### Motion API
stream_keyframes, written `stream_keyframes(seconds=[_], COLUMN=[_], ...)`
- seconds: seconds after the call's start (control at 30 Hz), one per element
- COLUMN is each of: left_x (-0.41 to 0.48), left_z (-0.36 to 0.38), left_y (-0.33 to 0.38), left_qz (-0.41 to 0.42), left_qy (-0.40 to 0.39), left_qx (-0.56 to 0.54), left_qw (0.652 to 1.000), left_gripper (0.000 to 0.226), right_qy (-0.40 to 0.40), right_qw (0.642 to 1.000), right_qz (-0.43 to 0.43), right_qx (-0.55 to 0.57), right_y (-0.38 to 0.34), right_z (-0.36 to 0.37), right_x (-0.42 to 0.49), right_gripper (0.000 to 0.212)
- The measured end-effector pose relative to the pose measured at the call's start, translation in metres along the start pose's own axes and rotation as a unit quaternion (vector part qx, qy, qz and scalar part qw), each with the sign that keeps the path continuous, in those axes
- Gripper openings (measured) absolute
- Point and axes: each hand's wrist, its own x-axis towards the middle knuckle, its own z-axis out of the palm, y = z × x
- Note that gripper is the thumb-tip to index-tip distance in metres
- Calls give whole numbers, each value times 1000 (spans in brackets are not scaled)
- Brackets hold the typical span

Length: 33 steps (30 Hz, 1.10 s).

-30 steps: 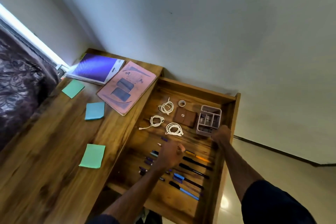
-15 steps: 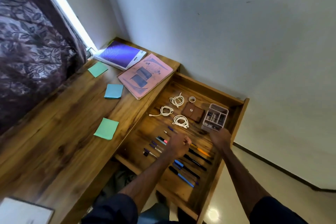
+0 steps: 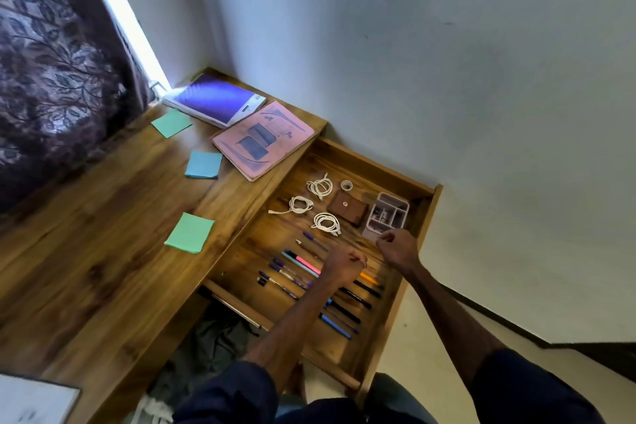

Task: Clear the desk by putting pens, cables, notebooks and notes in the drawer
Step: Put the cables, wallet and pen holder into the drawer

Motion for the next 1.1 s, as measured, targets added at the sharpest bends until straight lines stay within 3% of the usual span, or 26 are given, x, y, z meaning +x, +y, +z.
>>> stream_keyframes(seconds=[0.2, 0.33, 0.4, 0.5, 0.63, 0.8, 0.93, 1.1], left_x=[0, -2, 1, 2, -11, -17, -18, -10], left_z=[13, 44, 66, 100, 138, 161, 163, 162], left_y=[11, 28, 42, 60, 72, 74, 72, 64], left_qz=[-80, -166, -230, -328, -422, -425, -408, -383], left_qy=[26, 19, 22, 1, -89, 18, 81, 139], left_qx=[-80, -177, -218, -303, -361, -446, -528, -551], left_qw=[993, 970, 948, 895, 827, 787, 740, 728], left_gripper=[15, 8, 20, 39, 77, 85, 76, 84], right_qy=[-4, -13, -19, 15, -54, -195, -240, -281], right_qw=[1000, 1000, 1000, 998, 991, 954, 933, 919], right_qz=[-26, -21, 10, 65, 108, 140, 162, 156], right_qx=[-2, 2, 0, -15, 51, 181, 213, 229], right_y=[-6, 24, 43, 70, 104, 103, 92, 76], right_z=[-5, -15, -24, -33, -48, -55, -51, -54], right_x=[13, 29, 35, 38, 23, 28, 36, 42], right_gripper=[27, 36, 8, 44, 44, 26, 20, 9])
